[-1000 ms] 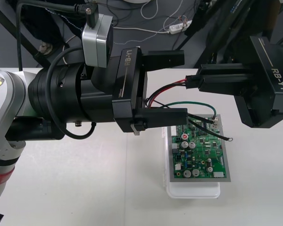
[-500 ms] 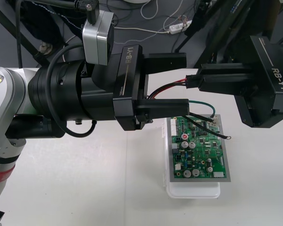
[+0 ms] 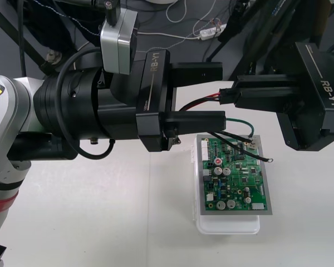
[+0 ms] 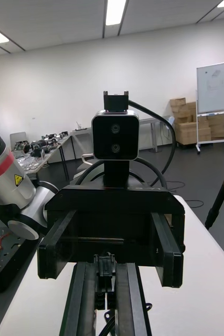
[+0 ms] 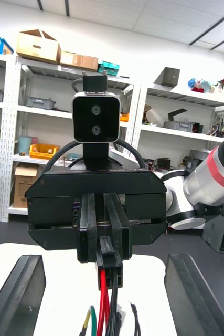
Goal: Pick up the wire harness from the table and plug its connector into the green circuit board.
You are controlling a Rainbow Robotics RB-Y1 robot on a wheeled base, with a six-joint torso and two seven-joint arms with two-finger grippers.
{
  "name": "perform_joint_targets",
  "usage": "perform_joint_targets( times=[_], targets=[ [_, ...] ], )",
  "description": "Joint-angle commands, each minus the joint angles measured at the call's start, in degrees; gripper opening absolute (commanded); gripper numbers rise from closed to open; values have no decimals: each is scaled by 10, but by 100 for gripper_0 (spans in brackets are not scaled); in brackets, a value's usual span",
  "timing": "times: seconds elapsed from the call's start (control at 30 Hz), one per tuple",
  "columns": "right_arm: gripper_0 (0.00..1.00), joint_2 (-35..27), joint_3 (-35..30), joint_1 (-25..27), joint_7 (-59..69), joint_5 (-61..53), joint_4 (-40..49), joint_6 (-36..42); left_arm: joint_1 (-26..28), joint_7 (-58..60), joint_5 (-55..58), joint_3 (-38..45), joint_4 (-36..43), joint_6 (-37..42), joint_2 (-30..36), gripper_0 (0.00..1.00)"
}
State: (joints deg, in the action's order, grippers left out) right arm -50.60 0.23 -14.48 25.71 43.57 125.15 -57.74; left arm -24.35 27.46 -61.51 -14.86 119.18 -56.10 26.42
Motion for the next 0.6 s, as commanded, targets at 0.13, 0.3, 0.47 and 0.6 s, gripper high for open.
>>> perform_joint_targets(
  times=[0.13, 0.3, 0.47, 0.6],
  targets=[
    [0, 15, -17, 4, -6, 9, 18, 2, -24, 32, -4, -9, 3, 13, 6, 66],
    [0, 23, -16, 4, -5, 18, 18, 1, -24, 32, -4, -9, 3, 13, 6, 65],
    [0, 23, -17, 4, -6, 19, 18, 1, -24, 32, -4, -9, 3, 13, 7, 32],
    [0, 23, -16, 4, -7, 19, 18, 1, -25, 32, -4, -9, 3, 13, 8, 0]
  ],
)
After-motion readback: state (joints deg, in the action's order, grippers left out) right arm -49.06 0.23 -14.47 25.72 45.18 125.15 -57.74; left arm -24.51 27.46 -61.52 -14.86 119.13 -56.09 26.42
